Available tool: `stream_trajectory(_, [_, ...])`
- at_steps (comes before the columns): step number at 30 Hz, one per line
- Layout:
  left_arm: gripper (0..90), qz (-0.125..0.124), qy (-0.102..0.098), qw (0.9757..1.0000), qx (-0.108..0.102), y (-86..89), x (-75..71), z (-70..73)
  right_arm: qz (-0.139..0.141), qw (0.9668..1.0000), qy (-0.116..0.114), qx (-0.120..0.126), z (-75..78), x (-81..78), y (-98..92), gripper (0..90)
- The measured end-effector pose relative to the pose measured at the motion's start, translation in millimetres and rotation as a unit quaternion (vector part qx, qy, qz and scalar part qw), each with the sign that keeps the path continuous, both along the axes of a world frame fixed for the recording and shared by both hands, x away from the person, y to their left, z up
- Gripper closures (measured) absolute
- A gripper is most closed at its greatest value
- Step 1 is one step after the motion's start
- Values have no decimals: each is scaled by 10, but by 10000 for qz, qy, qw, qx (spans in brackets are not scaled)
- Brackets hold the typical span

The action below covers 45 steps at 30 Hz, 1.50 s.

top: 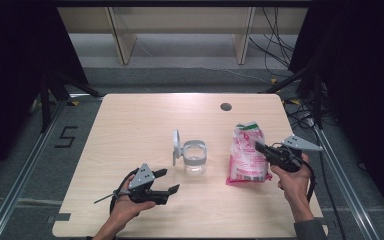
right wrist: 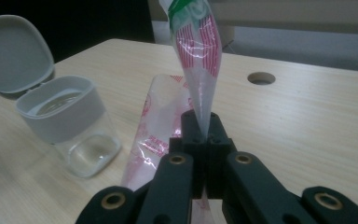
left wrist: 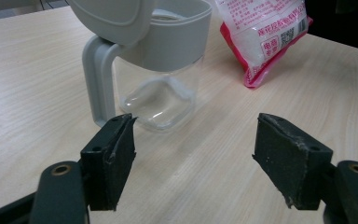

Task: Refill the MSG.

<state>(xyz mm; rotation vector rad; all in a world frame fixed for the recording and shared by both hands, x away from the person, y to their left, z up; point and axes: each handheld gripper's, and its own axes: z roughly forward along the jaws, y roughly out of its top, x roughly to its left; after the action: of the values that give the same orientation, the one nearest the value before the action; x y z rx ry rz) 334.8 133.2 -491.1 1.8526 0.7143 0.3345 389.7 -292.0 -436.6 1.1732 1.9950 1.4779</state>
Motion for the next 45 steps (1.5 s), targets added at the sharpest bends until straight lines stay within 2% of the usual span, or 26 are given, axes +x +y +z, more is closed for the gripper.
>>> stream_trajectory(1, [281, 10, -6, 10000, 30, -19, -4, 3, 30, 9999, -111, -84, 21, -1, 23, 900])
stream_trajectory(3, [282, -33, 12, 10000, 72, -72, -18, -18, 132, 9998, -83, -80, 72, -34, 73, 900])
stream_trajectory(5, [282, -67, -41, 9997, 223, -131, -41, -42, 254, 9994, -173, -156, 124, -45, 109, 900])
stream_trajectory(7, [282, -29, -57, 9997, 222, -195, -53, -61, 268, 9991, -277, -202, 177, -91, 185, 900])
stream_trajectory(8, [283, -12, -62, 9998, 212, -220, -53, -70, 323, 9980, -466, -264, 201, -96, 217, 900])
stream_trajectory(10, [285, -29, -49, 9997, 231, -273, -68, -84, 378, 9970, -568, -378, 247, -128, 290, 900])
stream_trajectory(11, [285, -47, -43, 9997, 243, -290, -72, -86, 388, 9971, -511, -408, 266, -155, 321, 900])
stream_trajectory(12, [286, -28, -73, 9996, 271, -310, -78, -89, 434, 9961, -616, -460, 271, -151, 334, 900])
stream_trajectory(13, [289, -31, -91, 9996, 263, -328, -76, -94, 425, 9966, -542, -447, 283, -176, 362, 900])
stream_trajectory(20, [293, 69, -82, 9998, 166, -470, -58, -105, 515, 9958, -573, -484, 375, -230, 442, 900])
stream_trajectory(22, [294, 9, -73, 9998, 161, -544, -62, -118, 533, 9948, -718, -483, 402, -228, 446, 900])
stream_trajectory(29, [300, -230, -85, 9996, 171, -832, -96, -155, 612, 9943, -785, -386, 557, -308, 494, 900])
stream_trajectory(30, [312, -127, -246, 9993, 268, -851, -69, -156, 634, 9928, -895, -473, 572, -302, 500, 900])
stream_trajectory(31, [314, -143, -180, 9995, 217, -893, -62, -171, 664, 9922, -932, -501, 583, -301, 512, 900])
stream_trajectory(32, [314, -210, -23, 9997, 76, -952, -72, -191, 647, 9933, -831, -470, 593, -320, 527, 900])
stream_trajectory(33, [314, -179, -86, 9996, 181, -982, -67, -197, 632, 9940, -795, -418, 594, -332, 546, 900])
stream_trajectory(35, [315, -201, -170, 9994, 213, -1061, -59, -207, 671, 9934, -863, -355, 593, -333, 573, 900])
stream_trajectory(36, [315, -218, -210, 9991, 306, -1094, -58, -204, 681, 9920, -953, -481, 602, -326, 570, 900])
stream_trajectory(38, [313, -272, -194, 9988, 349, -1172, -56, -204, 710, 9938, -771, -366, 613, -361, 603, 900])
stream_trajectory(39, [312, -268, -226, 9987, 372, -1213, -51, -203, 729, 9921, -917, -452, 619, -346, 602, 900])
stream_trajectory(40, [312, -279, -286, 9984, 389, -1255, -43, -204, 809, 9920, -867, -440, 627, -351, 613, 900])
stream_trajectory(41, [312, -311, -221, 9987, 346, -1321, -41, -216, 811, 9923, -858, -381, 628, -363, 630, 900])
stream_trajectory(42, [312, -277, -237, 9986, 374, -1354, -39, -216, 820, 9906, -1001, -444, 636, -352, 628, 900])
stream_trajectory(43, [312, -258, -235, 9989, 324, -1402, -33, -222, 805, 9909, -978, -454, 642, -360, 635, 900])
stream_trajectory(44, [312, -266, -219, 9987, 384, -1434, -29, -221, 842, 9920, -865, -370, 648, -373, 652, 900])
stream_trajectory(45, [312, -328, -125, 9988, 349, -1476, -27, -219, 822, 9921, -855, -400, 658, -383, 657, 900])
